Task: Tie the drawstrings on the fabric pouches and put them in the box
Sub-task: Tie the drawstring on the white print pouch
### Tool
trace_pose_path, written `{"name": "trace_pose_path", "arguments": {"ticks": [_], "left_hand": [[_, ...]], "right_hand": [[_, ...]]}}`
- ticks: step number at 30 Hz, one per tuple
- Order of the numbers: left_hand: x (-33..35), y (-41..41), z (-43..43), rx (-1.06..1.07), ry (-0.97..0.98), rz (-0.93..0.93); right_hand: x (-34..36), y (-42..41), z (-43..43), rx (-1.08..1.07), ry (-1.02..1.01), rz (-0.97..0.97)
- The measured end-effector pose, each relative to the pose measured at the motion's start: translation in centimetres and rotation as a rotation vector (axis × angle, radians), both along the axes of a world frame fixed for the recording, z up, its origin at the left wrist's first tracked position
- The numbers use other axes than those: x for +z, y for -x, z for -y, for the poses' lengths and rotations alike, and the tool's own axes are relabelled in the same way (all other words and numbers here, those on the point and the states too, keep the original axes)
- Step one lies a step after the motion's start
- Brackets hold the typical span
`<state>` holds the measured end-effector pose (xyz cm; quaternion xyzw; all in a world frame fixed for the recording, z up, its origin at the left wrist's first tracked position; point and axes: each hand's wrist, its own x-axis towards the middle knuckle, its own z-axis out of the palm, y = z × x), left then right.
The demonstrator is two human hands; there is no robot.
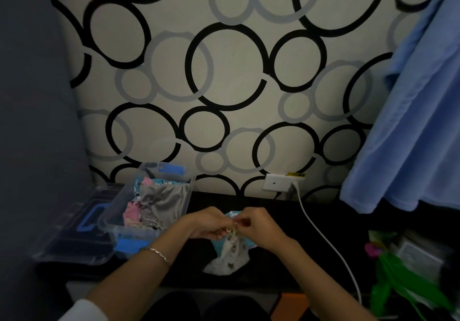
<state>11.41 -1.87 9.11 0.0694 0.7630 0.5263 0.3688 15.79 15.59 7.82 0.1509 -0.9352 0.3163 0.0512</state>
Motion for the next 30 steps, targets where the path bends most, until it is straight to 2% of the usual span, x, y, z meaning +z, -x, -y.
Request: {"name": "trace_pose_path", "arguments": {"ticks": [2,5,9,11,16,22,24,26,30], "left_hand": [[-0.1,0.1,-0.1,0.024,0.021,-0.037],[-0.4,0.4,-0.4,0.061,0.102,-0.232],[-0.2,0.5,-0.7,0.013,0.245,-0.561],[0.0,0.6,-0.7,-0.009,0.265,-0.651],[-0.3,1.0,-0.4,-0.016,0.171,-0.631],[-0.2,0.7,-0.2,-0.006,0.164,-0.618],[0.2,0.5,-0.2,0.012,0.158,-0.607],[0.3,0.4,-0.1,0.023,0.159,-0.55],[-0.2,0.2,0.0,0.046,0.157,-0.455]], "right_hand": [[0.0,0.1,-0.1,-0.019,-0.03,0.038],[-0.1,0.3,-0.3,-0.056,0.011,0.169],[-0.5,0.5,-0.4,-0.112,0.298,0.383],[-0.4,0.2,-0.3,-0.115,0.44,0.469],[-0.6,-0.3,-0.7,-0.123,0.92,0.716],[-2.5,0.2,-0.9,-0.107,1.204,0.825],[-2.5,0.1,-0.7,-0.093,1.19,0.811],[-2.2,0.0,-0.4,-0.149,1.064,0.756],[-1.0,-0.4,0.5,-0.206,0.569,0.456]]}}
